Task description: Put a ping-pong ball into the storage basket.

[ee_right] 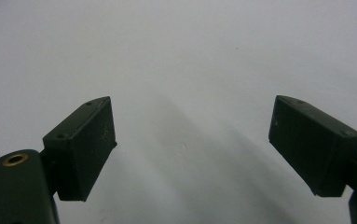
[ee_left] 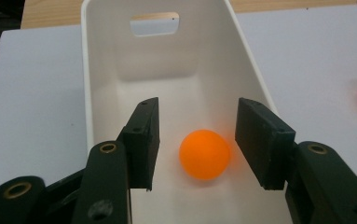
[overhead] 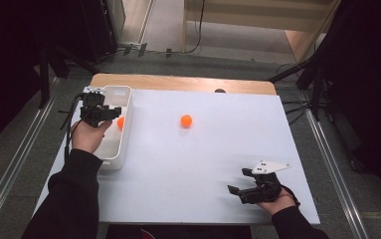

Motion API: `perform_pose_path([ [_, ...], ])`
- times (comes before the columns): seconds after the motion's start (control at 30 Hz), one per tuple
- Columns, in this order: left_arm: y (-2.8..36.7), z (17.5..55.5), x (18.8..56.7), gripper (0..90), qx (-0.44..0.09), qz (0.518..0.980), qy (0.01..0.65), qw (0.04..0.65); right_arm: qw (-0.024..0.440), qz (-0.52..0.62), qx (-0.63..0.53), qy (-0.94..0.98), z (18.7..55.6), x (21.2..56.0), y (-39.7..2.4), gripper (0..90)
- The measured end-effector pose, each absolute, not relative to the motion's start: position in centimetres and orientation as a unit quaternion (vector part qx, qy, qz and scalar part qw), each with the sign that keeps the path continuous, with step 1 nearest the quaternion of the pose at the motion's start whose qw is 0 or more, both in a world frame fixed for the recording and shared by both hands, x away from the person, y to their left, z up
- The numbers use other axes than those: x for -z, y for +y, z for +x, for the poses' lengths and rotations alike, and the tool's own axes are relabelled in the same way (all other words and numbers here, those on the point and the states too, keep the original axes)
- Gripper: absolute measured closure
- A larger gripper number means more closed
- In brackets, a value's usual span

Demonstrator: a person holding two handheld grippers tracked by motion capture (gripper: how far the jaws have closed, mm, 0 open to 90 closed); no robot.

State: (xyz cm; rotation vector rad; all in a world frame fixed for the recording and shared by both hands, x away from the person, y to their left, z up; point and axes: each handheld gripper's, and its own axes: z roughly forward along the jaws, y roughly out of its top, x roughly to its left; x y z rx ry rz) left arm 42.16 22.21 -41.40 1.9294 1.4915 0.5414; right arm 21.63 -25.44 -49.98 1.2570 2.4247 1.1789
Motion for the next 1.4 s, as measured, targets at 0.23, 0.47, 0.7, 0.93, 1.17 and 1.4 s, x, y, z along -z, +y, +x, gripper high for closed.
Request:
perform_pose_path([
  [0.23, 22.5, 41.8, 40.6, 45.8, -0.2, 0.728, 0.562, 0.337, 0.083, 0.42, -0.395, 0.813, 21.7, 50.0, -25.4, 13.2],
  [0.47, 22.3, 41.4, 39.7, 40.0, -0.192, 0.736, 0.547, 0.35, 0.083, 0.42, -0.396, 0.812, 21.8, 49.9, -25.4, 13.1],
  [0.7, 22.0, 41.1, 38.9, 35.6, -0.171, 0.744, 0.53, 0.37, 0.085, 0.422, -0.4, 0.809, 21.7, 49.9, -25.4, 13.1],
  [0.93, 21.3, 40.3, 38.4, 34.3, -0.157, 0.756, 0.504, 0.388, 0.085, 0.415, -0.401, 0.812, 21.8, 49.8, -25.2, 13.1],
  [1.17, 20.6, 40.0, 38.2, 32.1, -0.135, 0.767, 0.482, 0.402, 0.086, 0.418, -0.401, 0.811, 21.6, 49.8, -25.4, 13.1],
  [1.4, 19.6, 39.7, 38.3, 31.9, -0.123, 0.781, 0.461, 0.403, 0.084, 0.415, -0.403, 0.812, 21.6, 49.8, -25.3, 13.2],
])
